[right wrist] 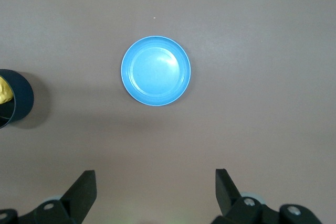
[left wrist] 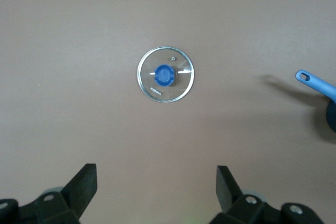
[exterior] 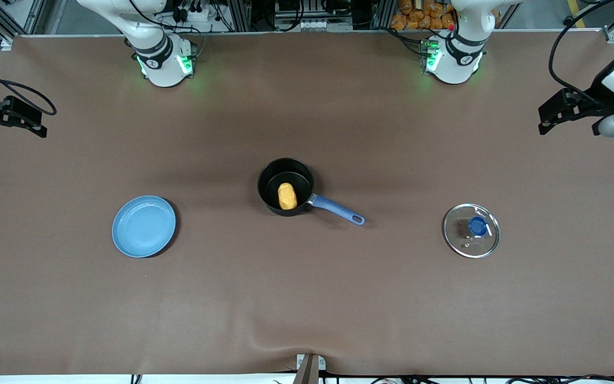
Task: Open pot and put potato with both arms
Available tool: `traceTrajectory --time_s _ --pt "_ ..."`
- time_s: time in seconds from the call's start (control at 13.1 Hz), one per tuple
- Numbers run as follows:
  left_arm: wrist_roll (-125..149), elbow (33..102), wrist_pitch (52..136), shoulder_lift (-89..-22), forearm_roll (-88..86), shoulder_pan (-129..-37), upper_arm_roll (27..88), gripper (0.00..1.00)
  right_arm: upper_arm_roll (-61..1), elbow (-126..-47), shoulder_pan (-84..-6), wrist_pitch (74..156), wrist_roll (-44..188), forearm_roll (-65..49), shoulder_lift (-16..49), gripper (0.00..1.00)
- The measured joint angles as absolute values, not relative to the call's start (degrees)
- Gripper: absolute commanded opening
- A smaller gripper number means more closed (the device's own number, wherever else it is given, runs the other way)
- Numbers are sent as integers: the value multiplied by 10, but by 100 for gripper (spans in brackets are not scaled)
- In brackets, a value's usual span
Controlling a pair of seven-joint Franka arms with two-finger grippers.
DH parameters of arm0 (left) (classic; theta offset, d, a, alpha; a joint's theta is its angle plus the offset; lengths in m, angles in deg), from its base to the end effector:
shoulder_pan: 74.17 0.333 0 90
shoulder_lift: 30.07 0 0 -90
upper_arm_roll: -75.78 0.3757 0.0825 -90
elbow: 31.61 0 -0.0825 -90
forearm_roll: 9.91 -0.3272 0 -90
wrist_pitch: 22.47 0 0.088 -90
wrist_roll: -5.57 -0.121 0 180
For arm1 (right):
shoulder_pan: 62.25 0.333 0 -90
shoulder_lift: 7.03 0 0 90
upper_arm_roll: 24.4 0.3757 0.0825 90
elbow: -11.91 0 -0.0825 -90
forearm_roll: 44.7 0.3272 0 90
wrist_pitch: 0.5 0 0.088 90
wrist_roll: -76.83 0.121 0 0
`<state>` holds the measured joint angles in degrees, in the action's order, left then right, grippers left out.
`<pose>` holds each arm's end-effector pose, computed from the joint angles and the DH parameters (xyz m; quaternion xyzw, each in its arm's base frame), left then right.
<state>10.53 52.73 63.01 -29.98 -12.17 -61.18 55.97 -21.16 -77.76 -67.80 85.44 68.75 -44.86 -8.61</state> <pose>0.4869 -0.0534 0.7047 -0.9996 0.0145 -0.0127 0.0187 0.4794 -0.0192 0.6800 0.9986 0.0502 -0.0189 0.0005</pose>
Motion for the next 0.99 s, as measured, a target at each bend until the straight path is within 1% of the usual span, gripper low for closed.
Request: traceTrajectory --time_s 0.61,0.69,0.84,0.99 --pt "105 528 630 -289 -122 -612 567 100 -211 -771 -678 865 687 -449 -86 100" --pt "105 529 630 -286 -122 -632 589 100 -210 -768 -678 864 687 -449 -87 100" --pt "104 533 629 -282 -121 -692 657 100 -210 -766 -678 864 687 -449 -87 100" --pt "103 543 629 -276 -121 -726 692 100 -211 -764 -678 865 687 -449 -87 100"
